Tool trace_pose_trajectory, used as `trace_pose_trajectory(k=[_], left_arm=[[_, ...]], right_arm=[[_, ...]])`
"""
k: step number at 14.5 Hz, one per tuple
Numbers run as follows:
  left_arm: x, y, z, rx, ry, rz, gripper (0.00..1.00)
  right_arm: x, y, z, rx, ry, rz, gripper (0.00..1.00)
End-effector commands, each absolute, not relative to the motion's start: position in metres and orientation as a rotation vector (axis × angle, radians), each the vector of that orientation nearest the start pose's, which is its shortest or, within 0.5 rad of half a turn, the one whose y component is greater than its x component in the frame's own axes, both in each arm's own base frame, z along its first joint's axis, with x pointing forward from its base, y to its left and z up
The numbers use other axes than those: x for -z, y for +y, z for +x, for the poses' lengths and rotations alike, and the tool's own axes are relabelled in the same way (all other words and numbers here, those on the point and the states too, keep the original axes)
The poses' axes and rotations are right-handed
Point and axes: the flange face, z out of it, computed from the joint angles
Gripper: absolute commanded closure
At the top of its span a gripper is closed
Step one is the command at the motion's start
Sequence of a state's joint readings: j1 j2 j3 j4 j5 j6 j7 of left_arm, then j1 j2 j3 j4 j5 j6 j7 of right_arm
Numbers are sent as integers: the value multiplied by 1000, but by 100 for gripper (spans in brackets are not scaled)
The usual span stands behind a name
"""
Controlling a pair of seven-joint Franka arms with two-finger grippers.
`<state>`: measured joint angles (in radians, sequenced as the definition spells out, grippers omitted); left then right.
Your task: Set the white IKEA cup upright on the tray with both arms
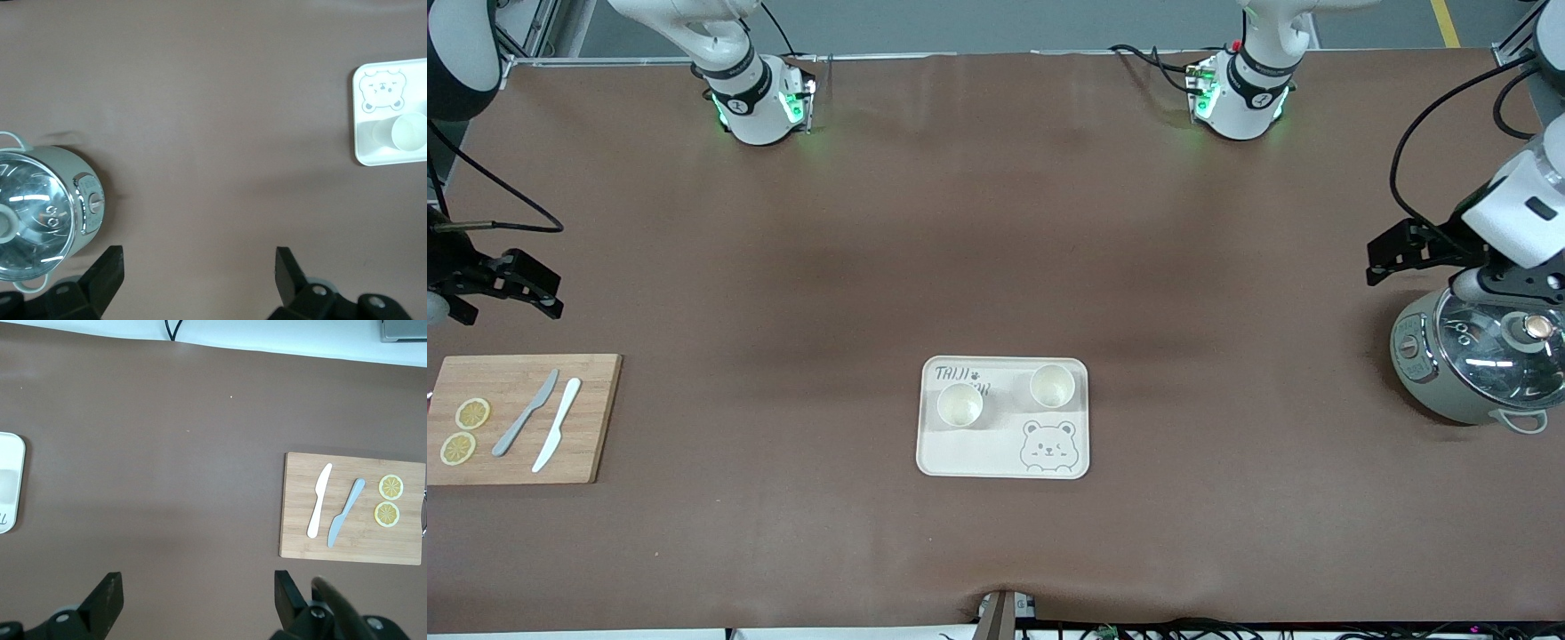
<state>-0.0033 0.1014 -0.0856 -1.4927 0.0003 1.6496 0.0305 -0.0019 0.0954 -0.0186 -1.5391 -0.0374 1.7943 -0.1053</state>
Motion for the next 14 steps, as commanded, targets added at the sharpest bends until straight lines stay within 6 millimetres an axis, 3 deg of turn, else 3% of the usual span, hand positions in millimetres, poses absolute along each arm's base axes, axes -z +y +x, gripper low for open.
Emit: trace_pose_trajectory(k=[1, 7, 12, 14], left_arm=[[-622, -43, 589, 104, 127, -3154, 0], [-622, -50, 588, 100, -21, -3159, 0], [-618, -46, 589, 91, -1, -3157, 0], [-615, -56, 588, 81, 28, -3156, 0]], right_arm=[[-603, -20, 606, 242, -138, -3186, 0], [-602, -21, 607, 242, -141, -3187, 0], [-602, -21, 607, 239, -141, -3188, 0], [-602, -21, 607, 239, -141, -3188, 0]])
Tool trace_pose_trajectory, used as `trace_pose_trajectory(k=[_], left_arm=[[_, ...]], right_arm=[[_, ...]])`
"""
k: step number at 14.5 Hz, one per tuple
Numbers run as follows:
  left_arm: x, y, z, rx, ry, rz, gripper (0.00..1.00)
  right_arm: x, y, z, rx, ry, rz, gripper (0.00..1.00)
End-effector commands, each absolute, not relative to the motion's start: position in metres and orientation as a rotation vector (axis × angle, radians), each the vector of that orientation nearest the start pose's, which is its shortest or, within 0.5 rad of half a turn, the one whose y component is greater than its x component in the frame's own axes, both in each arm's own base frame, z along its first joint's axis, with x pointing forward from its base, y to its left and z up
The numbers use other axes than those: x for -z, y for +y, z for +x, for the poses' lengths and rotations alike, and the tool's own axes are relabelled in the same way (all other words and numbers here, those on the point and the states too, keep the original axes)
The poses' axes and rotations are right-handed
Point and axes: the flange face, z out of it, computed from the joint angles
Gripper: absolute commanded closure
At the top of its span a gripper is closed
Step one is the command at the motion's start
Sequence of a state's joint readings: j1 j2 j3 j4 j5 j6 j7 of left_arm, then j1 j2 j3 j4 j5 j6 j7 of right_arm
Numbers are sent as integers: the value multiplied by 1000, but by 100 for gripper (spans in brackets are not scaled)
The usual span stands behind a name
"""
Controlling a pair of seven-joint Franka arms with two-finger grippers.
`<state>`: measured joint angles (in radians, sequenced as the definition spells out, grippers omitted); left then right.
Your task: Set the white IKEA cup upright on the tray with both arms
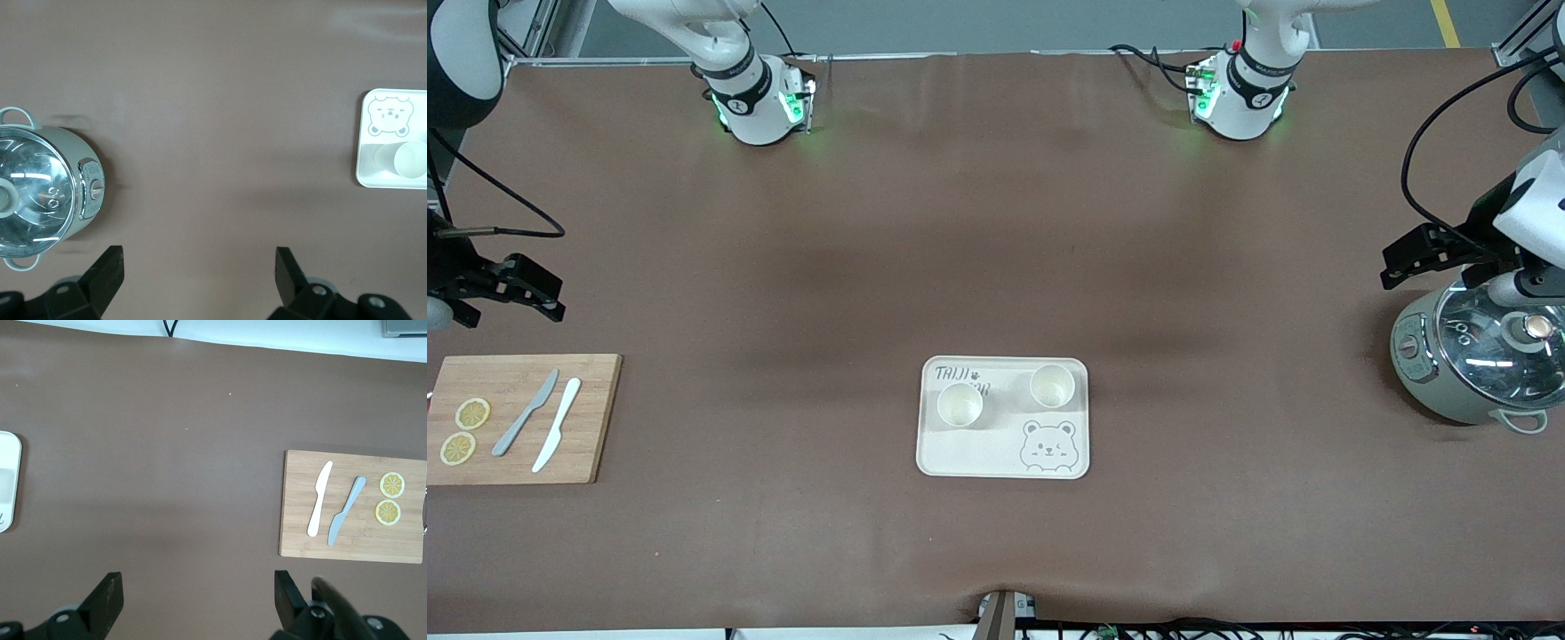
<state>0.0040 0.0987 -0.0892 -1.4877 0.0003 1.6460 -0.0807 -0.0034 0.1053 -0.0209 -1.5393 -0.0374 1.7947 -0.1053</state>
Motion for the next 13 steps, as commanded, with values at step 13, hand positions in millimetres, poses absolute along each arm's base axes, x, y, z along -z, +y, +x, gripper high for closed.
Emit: trace_pose_trajectory(k=[13], left_arm=[[-609, -72, 580, -31, 242, -3156, 0]], right_arm=[[-601, -21, 607, 237, -141, -3188, 0]])
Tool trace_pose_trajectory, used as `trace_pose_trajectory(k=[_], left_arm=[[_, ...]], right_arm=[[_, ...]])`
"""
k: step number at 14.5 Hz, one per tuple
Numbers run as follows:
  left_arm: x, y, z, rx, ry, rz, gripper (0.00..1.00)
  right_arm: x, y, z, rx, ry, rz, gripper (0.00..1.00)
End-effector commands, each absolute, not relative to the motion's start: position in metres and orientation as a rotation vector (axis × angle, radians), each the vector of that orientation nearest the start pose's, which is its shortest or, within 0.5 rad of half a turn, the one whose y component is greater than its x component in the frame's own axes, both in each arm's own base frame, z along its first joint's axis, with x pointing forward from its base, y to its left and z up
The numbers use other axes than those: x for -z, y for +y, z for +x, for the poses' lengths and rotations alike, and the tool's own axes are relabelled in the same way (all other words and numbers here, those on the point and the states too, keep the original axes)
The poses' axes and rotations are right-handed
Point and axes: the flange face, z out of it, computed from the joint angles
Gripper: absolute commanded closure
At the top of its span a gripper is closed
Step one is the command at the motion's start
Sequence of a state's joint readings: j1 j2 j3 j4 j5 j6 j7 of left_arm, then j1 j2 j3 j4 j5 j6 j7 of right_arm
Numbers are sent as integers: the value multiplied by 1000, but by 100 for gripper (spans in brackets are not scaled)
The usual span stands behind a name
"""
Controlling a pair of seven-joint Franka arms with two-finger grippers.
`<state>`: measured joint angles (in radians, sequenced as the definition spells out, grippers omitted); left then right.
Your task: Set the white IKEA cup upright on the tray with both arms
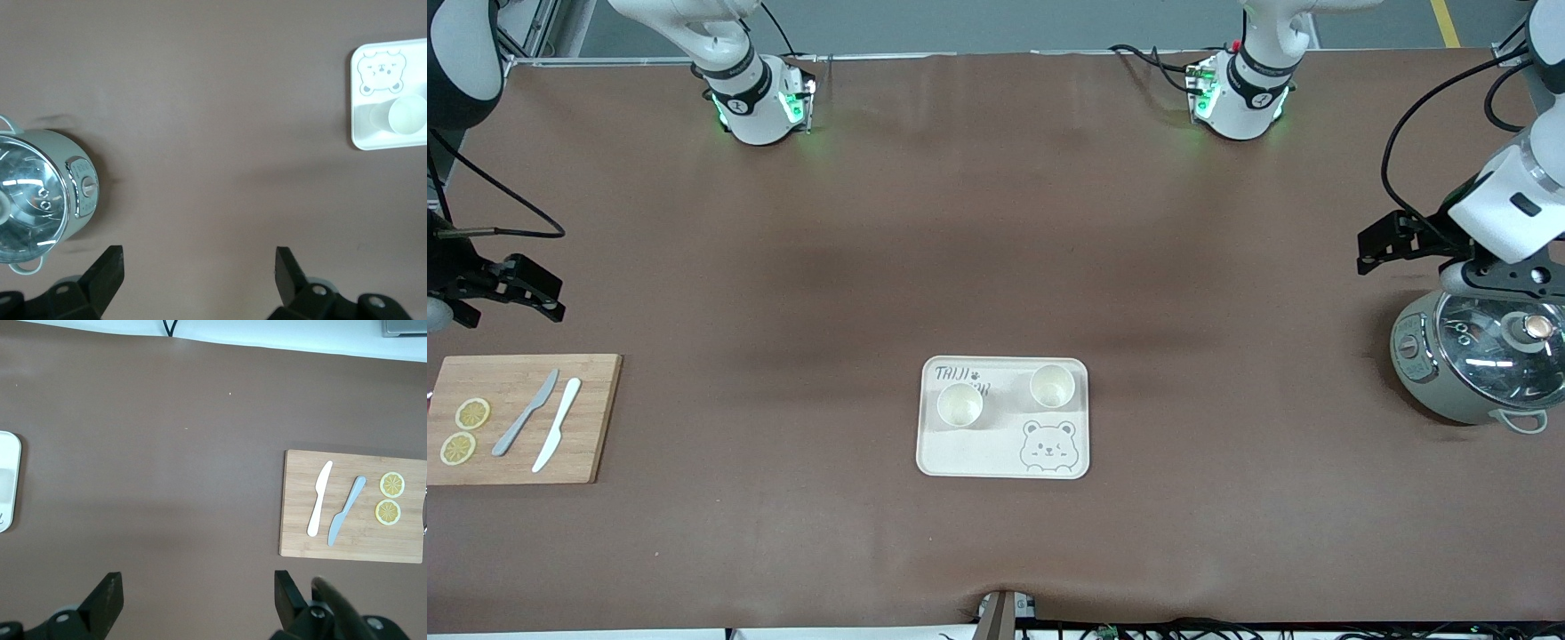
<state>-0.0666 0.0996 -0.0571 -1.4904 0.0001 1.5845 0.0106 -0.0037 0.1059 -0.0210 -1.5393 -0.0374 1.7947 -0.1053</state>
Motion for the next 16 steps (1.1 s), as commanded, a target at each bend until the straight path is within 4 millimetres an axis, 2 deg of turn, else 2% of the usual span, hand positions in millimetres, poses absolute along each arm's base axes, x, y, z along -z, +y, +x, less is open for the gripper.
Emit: trace_pose_trajectory(k=[1, 7, 12, 16], left_arm=[[-608, -72, 580, -33, 240, -3156, 0], [-609, -68, 580, -39, 163, -3163, 0], [-614, -58, 579, -21, 197, -3165, 0], [-613, -62, 579, -26, 206, -3161, 0]], right_arm=[[-602, -21, 607, 239, -141, -3188, 0], [-602, -20, 607, 239, -143, -3187, 0], [-602, -21, 607, 235, -131, -3188, 0], [-602, -20, 607, 235, -136, -3187, 0]])
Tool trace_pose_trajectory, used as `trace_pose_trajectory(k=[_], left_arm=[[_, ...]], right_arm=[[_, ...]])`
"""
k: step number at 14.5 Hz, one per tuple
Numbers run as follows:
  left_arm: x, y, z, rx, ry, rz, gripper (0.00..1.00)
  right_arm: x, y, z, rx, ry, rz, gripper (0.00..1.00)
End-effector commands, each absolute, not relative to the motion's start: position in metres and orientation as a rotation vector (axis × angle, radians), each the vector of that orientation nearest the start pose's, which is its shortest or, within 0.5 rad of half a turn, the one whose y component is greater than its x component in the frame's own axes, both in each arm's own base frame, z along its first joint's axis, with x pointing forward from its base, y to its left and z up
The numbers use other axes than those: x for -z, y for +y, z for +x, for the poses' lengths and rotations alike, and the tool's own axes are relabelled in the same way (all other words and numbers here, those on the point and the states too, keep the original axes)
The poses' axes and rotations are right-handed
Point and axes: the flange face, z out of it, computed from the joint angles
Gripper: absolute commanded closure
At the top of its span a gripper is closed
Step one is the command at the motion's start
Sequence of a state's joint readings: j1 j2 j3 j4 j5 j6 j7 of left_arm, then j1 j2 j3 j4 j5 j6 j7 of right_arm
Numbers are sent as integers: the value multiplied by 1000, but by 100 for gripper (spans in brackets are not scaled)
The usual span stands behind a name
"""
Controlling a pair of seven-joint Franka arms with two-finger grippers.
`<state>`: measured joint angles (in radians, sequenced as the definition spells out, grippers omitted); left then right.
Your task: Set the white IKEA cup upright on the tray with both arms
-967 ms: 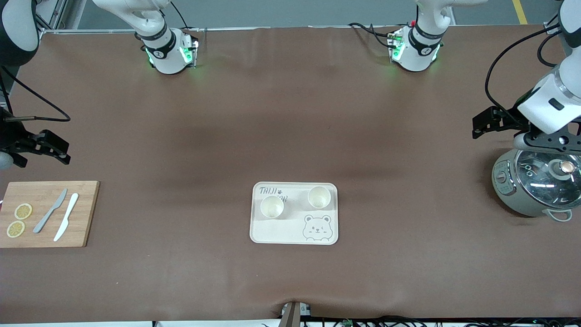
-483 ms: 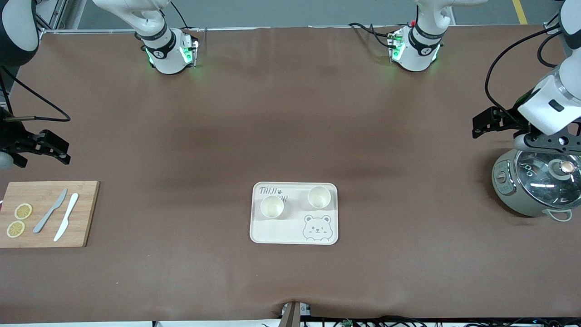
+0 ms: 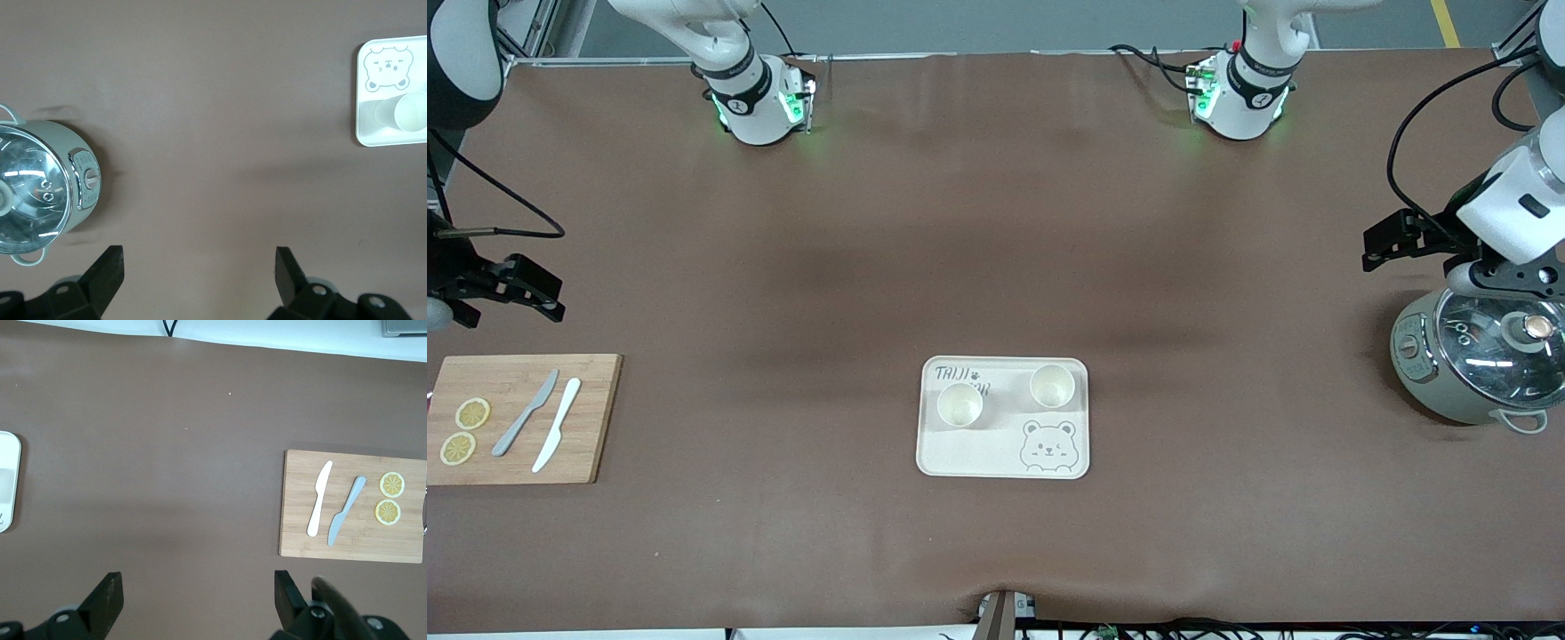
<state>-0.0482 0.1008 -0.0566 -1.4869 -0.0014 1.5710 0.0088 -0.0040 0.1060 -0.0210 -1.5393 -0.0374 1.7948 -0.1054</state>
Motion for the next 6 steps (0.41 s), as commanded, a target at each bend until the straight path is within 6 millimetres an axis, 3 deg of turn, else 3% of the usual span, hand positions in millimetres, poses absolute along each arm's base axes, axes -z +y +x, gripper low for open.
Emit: trace_pose_trajectory(k=[1, 6], left_arm=[[-612, -65, 579, -28, 209, -3160, 0], [-610, -71, 579, -36, 201, -3158, 0]], right_arm=[[-602, -20, 607, 235, -133, -3187, 0], [-601, -22, 608, 237, -136, -3188, 0]])
